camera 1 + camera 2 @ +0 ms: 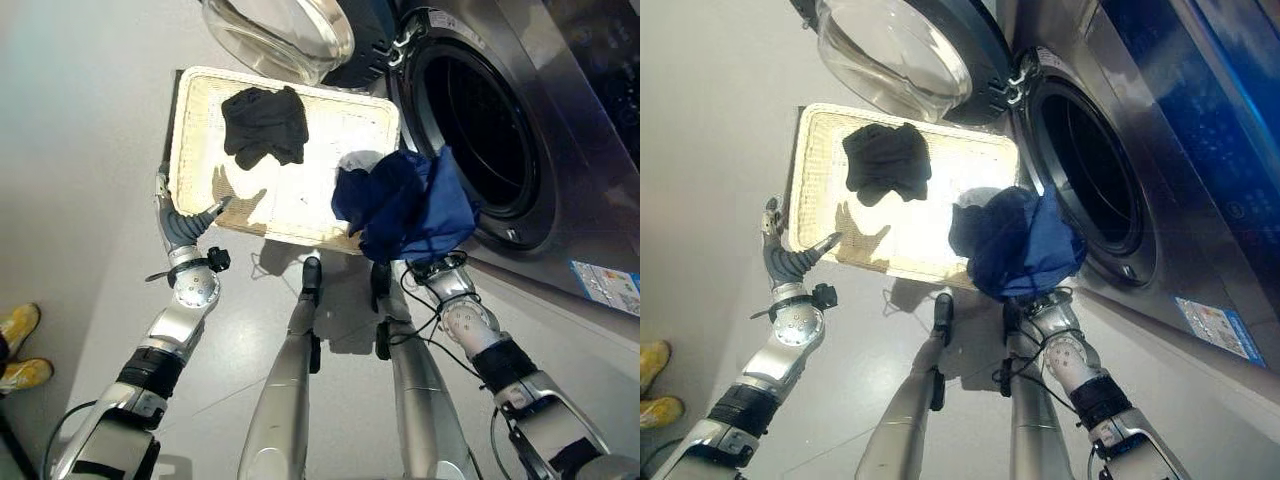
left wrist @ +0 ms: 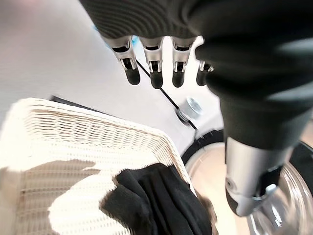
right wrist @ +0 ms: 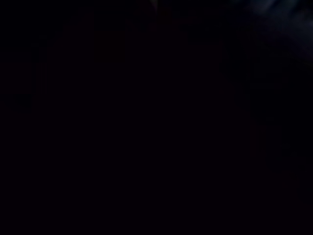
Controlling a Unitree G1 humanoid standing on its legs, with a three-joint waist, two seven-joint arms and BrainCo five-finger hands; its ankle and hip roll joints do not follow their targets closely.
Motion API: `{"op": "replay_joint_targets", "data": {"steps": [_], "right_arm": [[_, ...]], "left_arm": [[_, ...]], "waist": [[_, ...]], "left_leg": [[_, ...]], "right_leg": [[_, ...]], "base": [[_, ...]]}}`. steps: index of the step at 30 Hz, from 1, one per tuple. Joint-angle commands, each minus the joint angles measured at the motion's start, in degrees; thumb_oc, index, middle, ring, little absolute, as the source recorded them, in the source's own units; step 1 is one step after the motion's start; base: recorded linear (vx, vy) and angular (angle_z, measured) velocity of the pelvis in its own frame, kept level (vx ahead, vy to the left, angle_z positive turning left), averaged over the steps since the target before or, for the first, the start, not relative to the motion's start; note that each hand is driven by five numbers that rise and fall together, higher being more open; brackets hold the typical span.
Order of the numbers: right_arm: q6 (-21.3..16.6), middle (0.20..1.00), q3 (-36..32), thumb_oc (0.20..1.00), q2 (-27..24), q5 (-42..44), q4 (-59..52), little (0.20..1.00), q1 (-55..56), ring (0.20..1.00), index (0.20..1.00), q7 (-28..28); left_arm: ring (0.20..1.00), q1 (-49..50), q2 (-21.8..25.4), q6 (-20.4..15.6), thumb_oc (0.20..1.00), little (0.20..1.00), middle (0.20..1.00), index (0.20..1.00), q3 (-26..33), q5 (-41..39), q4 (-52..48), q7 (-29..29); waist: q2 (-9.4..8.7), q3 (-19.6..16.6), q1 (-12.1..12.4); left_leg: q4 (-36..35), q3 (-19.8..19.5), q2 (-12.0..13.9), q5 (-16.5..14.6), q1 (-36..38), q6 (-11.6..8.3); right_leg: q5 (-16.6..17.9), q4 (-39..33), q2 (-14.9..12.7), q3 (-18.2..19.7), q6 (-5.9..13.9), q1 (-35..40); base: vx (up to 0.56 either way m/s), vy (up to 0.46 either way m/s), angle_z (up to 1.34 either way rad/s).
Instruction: Put the clothes into the washing machine.
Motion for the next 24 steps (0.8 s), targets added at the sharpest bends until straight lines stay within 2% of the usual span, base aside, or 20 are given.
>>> {"op": "replay_joint_targets", "data": {"steps": [1,2,3,4,5,8,9,10,11,13,14,15,16,17,18,19,20,21,22,24], "right_arm": [[-2.93,0.200,-5.57,0.200,-1.75,12.16,-1.13,0.200,-4.22,0.200,0.200,-4.16],[-3.25,0.200,-8.05,0.200,-2.88,13.81,3.30,0.200,-7.79,0.200,0.200,-6.44],[-5.14,0.200,-9.79,0.200,-4.47,14.82,7.62,0.200,-11.92,0.200,0.200,-9.17],[-5.48,0.200,-10.58,0.200,-5.35,14.82,9.63,0.200,-13.64,0.200,0.200,-9.96],[-7.51,0.200,-11.88,0.200,-8.25,12.39,15.51,0.200,-18.99,0.200,0.200,-13.67],[-11.43,0.200,-12.21,0.200,-12.00,14.55,21.33,0.200,-24.74,0.200,0.200,-16.32],[-11.65,0.200,-12.15,0.200,-12.32,15.00,21.90,0.200,-25.17,0.200,0.200,-16.16],[-16.56,0.200,-13.00,0.200,-17.09,19.23,25.49,0.200,-28.31,0.200,0.200,-16.62],[-17.38,0.200,-13.09,0.200,-17.46,19.89,25.75,0.200,-28.54,0.200,0.200,-16.56],[-23.89,0.200,-13.75,0.200,-19.45,21.83,25.92,0.200,-29.83,0.200,0.200,-17.08],[-31.93,0.200,-14.61,0.200,-20.66,21.69,25.28,0.200,-30.41,0.200,0.200,-18.37],[-37.84,0.200,-15.53,0.200,-21.57,21.49,24.70,0.200,-30.56,0.200,0.200,-19.21],[-41.65,0.200,-16.18,0.200,-21.80,21.45,23.38,0.200,-30.40,0.200,0.200,-19.37],[-41.81,0.200,-16.21,0.200,-21.70,21.37,23.21,0.200,-30.29,0.200,0.200,-19.45],[-52.60,0.200,-17.87,0.200,-23.42,20.15,20.72,0.200,-30.59,0.200,0.200,-20.32],[-54.52,0.200,-18.02,0.200,-23.98,19.92,19.67,0.200,-31.14,0.200,0.200,-21.18],[-55.83,0.511,-18.15,0.511,-25.42,20.75,19.31,0.511,-32.12,0.511,0.511,-21.50],[-56.13,0.928,-17.99,0.928,-26.68,22.03,19.46,0.928,-32.84,0.928,0.928,-20.81],[-55.04,1.000,-17.92,1.000,-27.75,23.60,19.22,1.000,-33.36,1.000,1.000,-20.19],[-52.77,1.000,-17.77,1.000,-28.63,25.45,19.00,1.000,-33.11,1.000,1.000,-19.24]], "left_arm": [[1.000,-1.95,-0.67,-2.64,1.000,1.000,1.000,1.000,1.43,-2.29,1.02,-2.21],[1.000,-2.45,-1.12,-2.91,1.000,1.000,1.000,1.000,0.46,-2.94,2.31,-2.91],[1.000,-2.90,-1.54,-2.84,1.000,1.000,1.000,1.000,-0.61,-3.28,2.91,-3.99],[1.000,-2.92,-1.53,-2.78,1.000,1.000,1.000,1.000,-1.19,-3.52,2.94,-4.27],[1.000,-3.23,-1.63,-2.97,1.000,1.000,1.000,1.000,-2.72,-3.94,3.28,-5.14],[1.000,-2.94,-1.21,-3.56,1.000,1.000,1.000,1.000,-4.51,-3.28,2.60,-5.31],[1.000,-2.97,-1.23,-3.64,1.000,1.000,1.000,1.000,-4.62,-3.31,2.54,-5.34],[1.000,-0.03,0.49,-5.35,1.000,1.000,1.000,1.000,-6.08,-3.83,-0.15,-5.25],[1.000,0.26,0.62,-5.51,1.000,1.000,1.000,1.000,-6.24,-3.94,-0.42,-5.16],[1.000,2.65,0.99,-6.33,1.000,1.000,1.000,1.000,-6.68,-4.46,-2.41,-5.21],[1.000,4.53,1.08,-6.80,1.000,1.000,1.000,1.000,-6.58,-3.78,-3.76,-5.20],[1.000,5.63,1.52,-7.19,1.000,1.000,1.000,1.000,-6.70,-3.59,-4.51,-5.19],[1.000,6.46,1.81,-7.37,1.000,1.000,1.000,1.000,-6.73,-3.44,-5.21,-5.09],[1.000,6.52,1.84,-7.34,1.000,1.000,1.000,1.000,-6.71,-3.41,-5.28,-5.07],[1.000,8.22,2.87,-7.53,1.000,1.000,1.000,1.000,-7.36,-3.89,-7.30,-4.84],[1.000,8.38,3.16,-7.31,1.000,1.000,1.000,1.000,-7.41,-4.06,-8.07,-5.10],[1.000,8.85,3.52,-7.15,1.000,1.000,1.000,1.000,-7.69,-4.06,-9.04,-5.55],[1.000,9.14,3.94,-7.15,1.000,1.000,1.000,1.000,-7.65,-4.45,-9.63,-6.22],[1.000,9.46,4.21,-7.29,1.000,1.000,1.000,1.000,-7.69,-4.68,-10.18,-6.48],[1.000,9.56,4.82,-7.11,1.000,1.000,1.000,1.000,-7.83,-5.15,-10.90,-6.68]], "waist": [[2.26,-0.99,-0.43],[3.00,-0.99,-0.06],[3.81,-0.99,0.51],[4.15,-0.99,0.72],[5.10,-0.99,1.38],[6.41,-0.99,2.17],[6.53,-0.99,2.23],[7.96,-0.99,2.87],[8.08,-0.99,2.94],[8.75,-0.99,3.25],[9.14,-0.99,3.34],[9.33,-0.99,3.30],[9.38,-0.99,3.25],[9.33,-0.99,3.26],[9.68,-0.99,2.95],[9.83,-0.99,2.93],[10.01,-0.99,2.92],[10.08,-0.99,2.99],[10.06,-0.99,2.91],[10.04,-0.99,2.78]], "left_leg": [[6.24,2.43,-4.52,-2.67,-3.26,2.48],[6.50,2.38,-4.53,-2.72,-3.66,2.41],[7.02,2.15,-4.66,-2.96,-4.21,2.46],[7.20,2.26,-4.63,-3.03,-4.46,2.46],[7.73,2.42,-4.65,-3.19,-5.40,2.44],[8.18,2.24,-4.72,-3.03,-6.77,2.42],[8.27,2.22,-4.74,-3.11,-6.87,2.42],[8.39,1.35,-5.04,-2.85,-8.29,2.58],[8.41,1.28,-5.05,-2.82,-8.44,2.60],[8.25,0.90,-5.04,-2.56,-9.16,2.75],[8.25,0.70,-4.95,-2.47,-9.78,2.90],[8.27,0.45,-4.95,-2.41,-10.12,3.01],[8.38,0.25,-4.94,-2.44,-10.48,3.06],[8.43,0.28,-4.94,-2.46,-10.52,3.06],[8.85,-0.59,-4.94,-2.26,-11.74,3.14],[9.10,-0.62,-4.76,-1.76,-12.72,3.13],[9.44,-0.62,-4.60,-1.70,-13.61,3.16],[9.47,-0.68,-4.43,-1.52,-14.23,3.20],[9.56,-0.74,-4.33,-1.43,-14.82,3.18],[9.69,-0.87,-4.26,-1.29,-15.59,3.16]], "right_leg": [[3.05,-5.56,-0.77,-4.66,3.79,2.63],[2.58,-4.69,-0.77,-4.79,3.79,2.14],[2.01,-3.69,-0.80,-4.93,3.74,1.47],[1.75,-3.21,-0.84,-5.14,3.71,1.21],[1.15,-2.03,-0.98,-5.71,3.67,0.23],[0.74,-0.64,-0.96,-6.00,3.47,-1.65],[0.61,-0.44,-0.98,-6.02,3.47,-1.81],[0.04,0.96,-0.69,-5.64,3.12,-3.95],[-0.03,1.16,-0.65,-5.56,3.08,-4.18],[-0.41,2.00,-0.32,-5.15,2.88,-5.30],[-0.83,2.90,0.13,-4.64,2.70,-6.19],[-0.99,3.26,0.42,-4.35,2.61,-6.63],[-1.12,3.65,0.63,-4.04,2.54,-7.07],[-1.14,3.73,0.63,-4.02,2.53,-7.13],[-1.39,4.80,1.34,-2.99,2.40,-8.33],[-0.98,5.17,1.52,-2.79,2.28,-9.26],[-1.28,6.15,1.74,-2.45,2.16,-10.22],[-1.25,6.66,1.77,-2.40,2.16,-10.93],[-1.31,7.06,1.87,-2.26,2.16,-11.52],[-1.27,7.42,1.86,-2.16,2.19,-12.25]], "base": [[0.08,-0.066,0.08],[0.09,-0.086,0.13],[0.10,-0.099,0.13],[0.11,-0.146,0.13],[0.08,-0.130,0.05],[0.06,-0.101,0.12],[0.10,-0.127,0.19],[0.08,-0.090,0.15],[0.10,-0.117,0.06],[0.07,-0.074,0.06],[0.07,-0.090,0.00],[0.06,-0.088,-0.03],[0.03,-0.047,-0.04],[0.06,-0.067,-0.06],[0.05,-0.065,-0.05],[0.08,-0.088,-0.02],[0.04,-0.065,-0.03],[0.04,-0.066,-0.07],[0.04,-0.057,-0.11],[0.02,-0.041,-0.04]]}}
